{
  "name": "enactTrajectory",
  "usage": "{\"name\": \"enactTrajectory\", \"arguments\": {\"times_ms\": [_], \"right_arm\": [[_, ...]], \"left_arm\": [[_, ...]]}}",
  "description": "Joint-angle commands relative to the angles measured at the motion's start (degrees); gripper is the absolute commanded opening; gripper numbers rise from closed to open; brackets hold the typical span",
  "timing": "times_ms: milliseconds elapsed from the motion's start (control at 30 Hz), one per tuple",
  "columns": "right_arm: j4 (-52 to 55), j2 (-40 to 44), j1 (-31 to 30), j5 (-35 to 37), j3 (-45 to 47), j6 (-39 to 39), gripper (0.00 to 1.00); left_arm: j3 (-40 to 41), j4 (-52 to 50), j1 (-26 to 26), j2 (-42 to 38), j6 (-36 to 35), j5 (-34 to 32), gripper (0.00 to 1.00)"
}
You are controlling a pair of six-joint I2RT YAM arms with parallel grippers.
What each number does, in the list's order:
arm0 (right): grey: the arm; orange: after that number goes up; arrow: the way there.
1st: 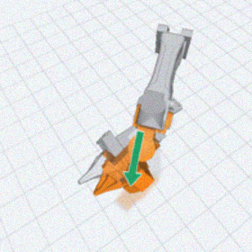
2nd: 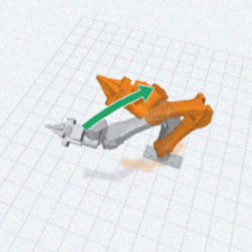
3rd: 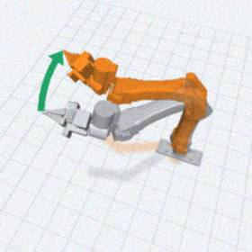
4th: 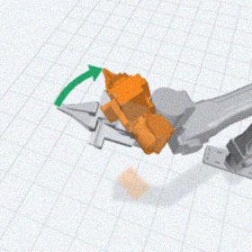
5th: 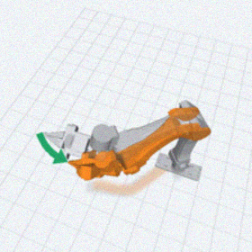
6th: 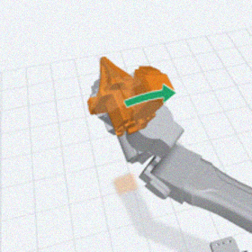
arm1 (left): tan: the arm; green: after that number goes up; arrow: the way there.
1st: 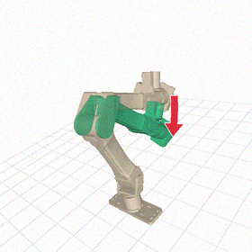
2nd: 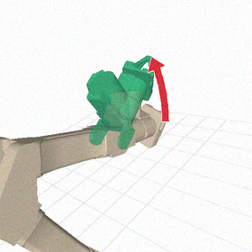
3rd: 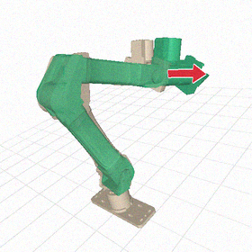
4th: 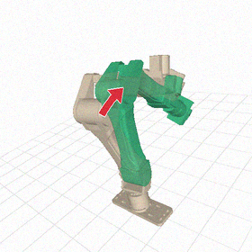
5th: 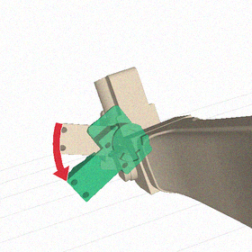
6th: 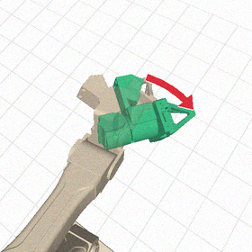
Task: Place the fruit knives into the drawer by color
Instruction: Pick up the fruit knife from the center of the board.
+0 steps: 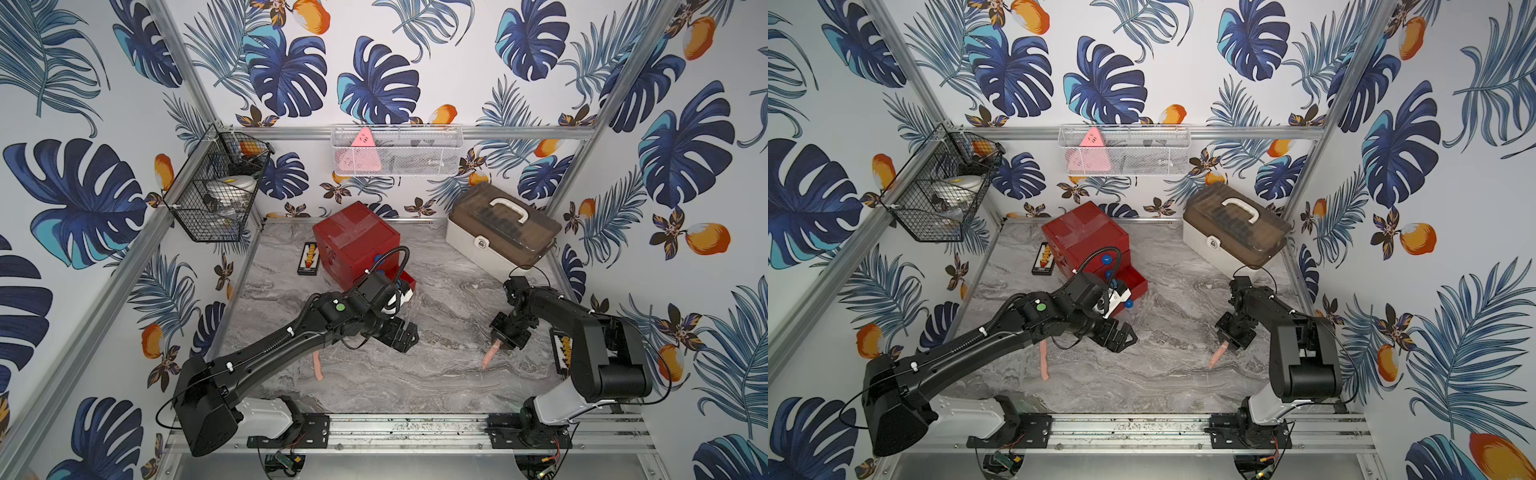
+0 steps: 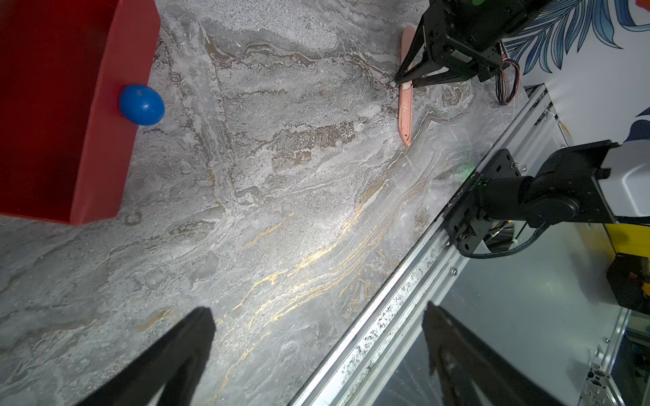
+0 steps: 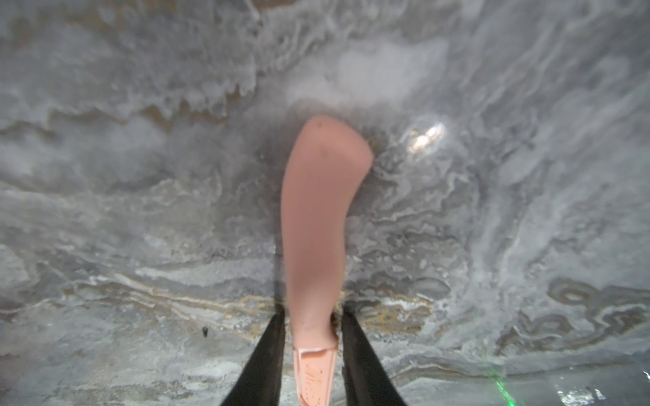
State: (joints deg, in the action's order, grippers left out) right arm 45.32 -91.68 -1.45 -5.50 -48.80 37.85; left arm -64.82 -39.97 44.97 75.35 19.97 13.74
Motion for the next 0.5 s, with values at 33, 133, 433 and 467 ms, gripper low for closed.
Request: {"name": "enactTrajectory", "arguments": {"times_ms": [33,133,433,467], "right_arm": [[-3.09,-1.23,0.37,1.63,0.38,-1.76,0.26],[-3.00,-1.51,0.52,1.54,0.02,-2.22,0.21],[-2.45,-1.17,0.84,0.68,-1.03,-3.74,0.04],[-2.27,-0.83,0.84,0.38,-1.12,-3.87,0.04]], "left_arm": [[0.39,1.14,-0.06,-0.21,0.29,-0.46,0.99],[0.43,1.51,-0.08,0.06,0.54,-0.29,0.99],[1.66,4.06,-0.14,1.37,1.38,0.82,0.99],[2.01,4.84,-0.12,1.53,1.71,1.02,0.99]]}}
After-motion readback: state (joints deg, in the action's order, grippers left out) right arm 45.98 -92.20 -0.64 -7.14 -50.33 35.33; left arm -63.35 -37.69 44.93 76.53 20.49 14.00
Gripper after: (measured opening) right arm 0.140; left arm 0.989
